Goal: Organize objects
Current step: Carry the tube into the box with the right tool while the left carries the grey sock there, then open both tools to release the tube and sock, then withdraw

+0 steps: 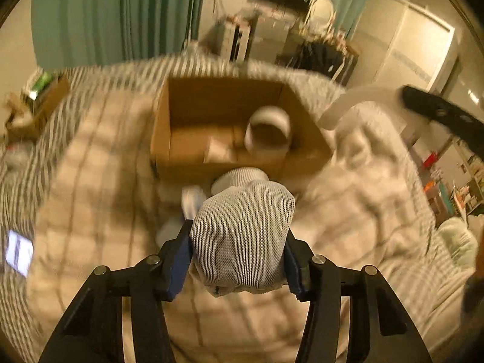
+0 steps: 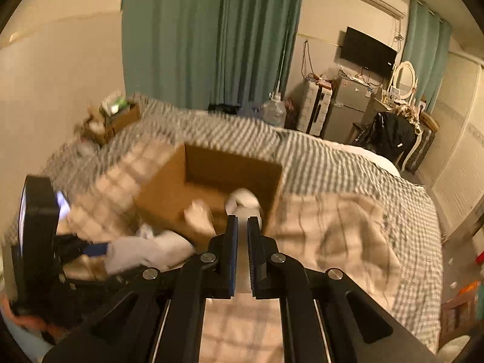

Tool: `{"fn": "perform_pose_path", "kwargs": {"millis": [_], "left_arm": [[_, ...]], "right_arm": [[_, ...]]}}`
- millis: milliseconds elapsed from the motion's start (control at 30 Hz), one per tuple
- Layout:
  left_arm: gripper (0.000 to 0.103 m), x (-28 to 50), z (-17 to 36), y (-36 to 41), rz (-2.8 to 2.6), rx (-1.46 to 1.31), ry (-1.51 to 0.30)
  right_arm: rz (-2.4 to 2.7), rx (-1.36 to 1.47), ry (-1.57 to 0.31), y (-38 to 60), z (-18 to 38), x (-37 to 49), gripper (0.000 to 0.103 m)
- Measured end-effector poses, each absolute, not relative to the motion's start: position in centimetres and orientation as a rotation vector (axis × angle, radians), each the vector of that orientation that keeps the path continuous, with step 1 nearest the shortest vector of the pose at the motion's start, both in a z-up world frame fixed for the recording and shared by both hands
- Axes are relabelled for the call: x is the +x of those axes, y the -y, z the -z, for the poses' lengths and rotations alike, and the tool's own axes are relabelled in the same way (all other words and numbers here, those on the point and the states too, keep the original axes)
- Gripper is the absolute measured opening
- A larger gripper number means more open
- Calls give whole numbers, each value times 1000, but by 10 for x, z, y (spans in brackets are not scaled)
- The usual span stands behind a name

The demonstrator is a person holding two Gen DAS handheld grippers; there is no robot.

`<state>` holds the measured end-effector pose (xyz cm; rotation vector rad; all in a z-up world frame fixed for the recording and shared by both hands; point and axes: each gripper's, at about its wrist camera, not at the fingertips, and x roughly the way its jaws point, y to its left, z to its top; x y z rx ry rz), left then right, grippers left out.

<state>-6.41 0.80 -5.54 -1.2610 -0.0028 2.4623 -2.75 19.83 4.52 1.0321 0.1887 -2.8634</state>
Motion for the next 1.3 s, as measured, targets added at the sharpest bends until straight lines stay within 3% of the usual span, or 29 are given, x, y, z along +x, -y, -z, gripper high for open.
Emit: {"fn": "perform_pose_path", "kwargs": {"millis": [367, 533, 700, 733, 833, 900, 967, 1067, 1167, 1300], "left_arm": [[54, -150, 2, -11, -2579, -1118, -1], [54, -189, 35, -20, -2580, -1148, -37], [54, -219, 87, -30, -2507, -1254, -43], [54, -221, 93, -33, -2504, -1264, -52], [61, -222, 100, -38, -2494, -1270, -74], [67, -219, 97, -40, -2500, -1267, -107], [80, -212, 91, -40, -2507, -1258, -125], [85, -197, 75, -33, -2523, -1218, -114], [94, -181, 57, -21, -2540, -1219, -78], [98, -143, 31, -4, -2610, -1167, -72]], "right_arm": [[2850, 899, -106, -183, -59, -111, 6], [2807, 1001, -22, -199, -5, -153, 6], [2716, 1166, 198, -227, 60, -175, 10], [2714, 1167, 224, -231, 66, -178, 16], [2726, 1133, 300, -243, 71, -179, 21], [2738, 1110, 338, -247, 67, -178, 31], [2765, 1085, 343, -248, 60, -172, 50], [2781, 1094, 364, -248, 42, -162, 59], [2808, 1048, 341, -249, 15, -141, 72], [2889, 990, 210, -239, -24, -101, 83]]}}
